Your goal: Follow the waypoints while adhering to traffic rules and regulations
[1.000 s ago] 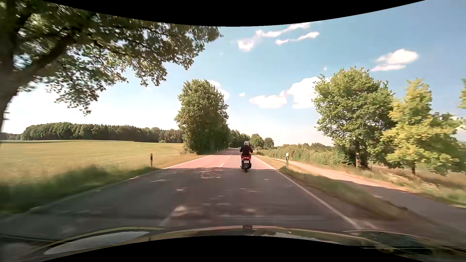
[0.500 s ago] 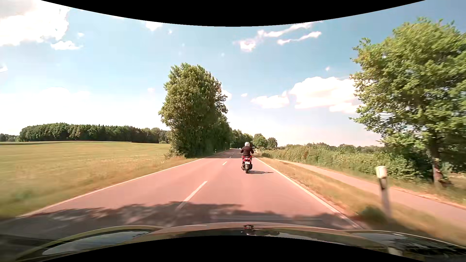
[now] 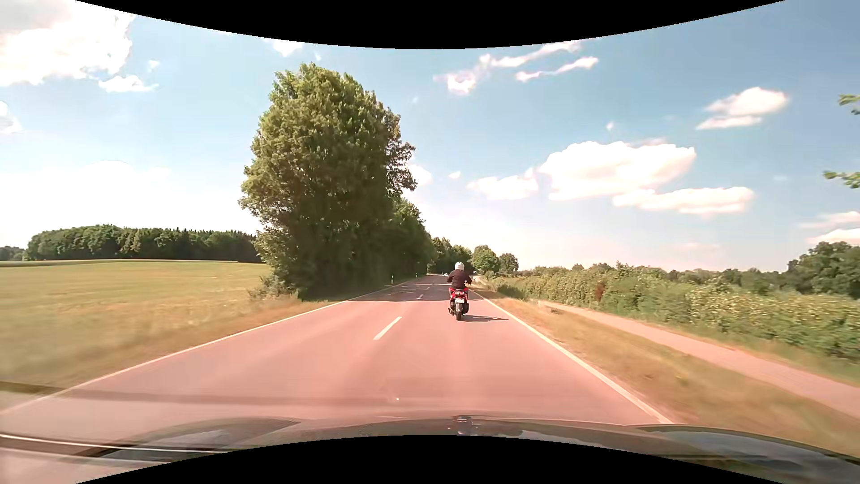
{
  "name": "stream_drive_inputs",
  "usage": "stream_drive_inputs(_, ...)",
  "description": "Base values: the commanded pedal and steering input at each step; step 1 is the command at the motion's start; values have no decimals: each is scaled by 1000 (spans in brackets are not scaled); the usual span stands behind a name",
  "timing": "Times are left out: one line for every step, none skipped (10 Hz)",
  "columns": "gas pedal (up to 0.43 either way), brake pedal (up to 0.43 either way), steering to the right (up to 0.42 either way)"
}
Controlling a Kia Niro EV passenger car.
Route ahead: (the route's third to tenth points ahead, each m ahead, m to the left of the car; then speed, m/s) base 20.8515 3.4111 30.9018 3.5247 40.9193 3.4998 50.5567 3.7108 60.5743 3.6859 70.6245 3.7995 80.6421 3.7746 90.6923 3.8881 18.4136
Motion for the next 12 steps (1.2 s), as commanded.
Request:
stream_drive_inputs(177, 6, -5)
stream_drive_inputs(177, 12, -5)
stream_drive_inputs(177, 12, -5)
stream_drive_inputs(177, 12, -4)
stream_drive_inputs(177, 12, -2)
stream_drive_inputs(177, 12, -2)
stream_drive_inputs(177, 12, -1)
stream_drive_inputs(189, 12, 0)
stream_drive_inputs(189, 6, 0)
stream_drive_inputs(189, 12, 0)
stream_drive_inputs(197, 12, 1)
stream_drive_inputs(197, 12, 1)
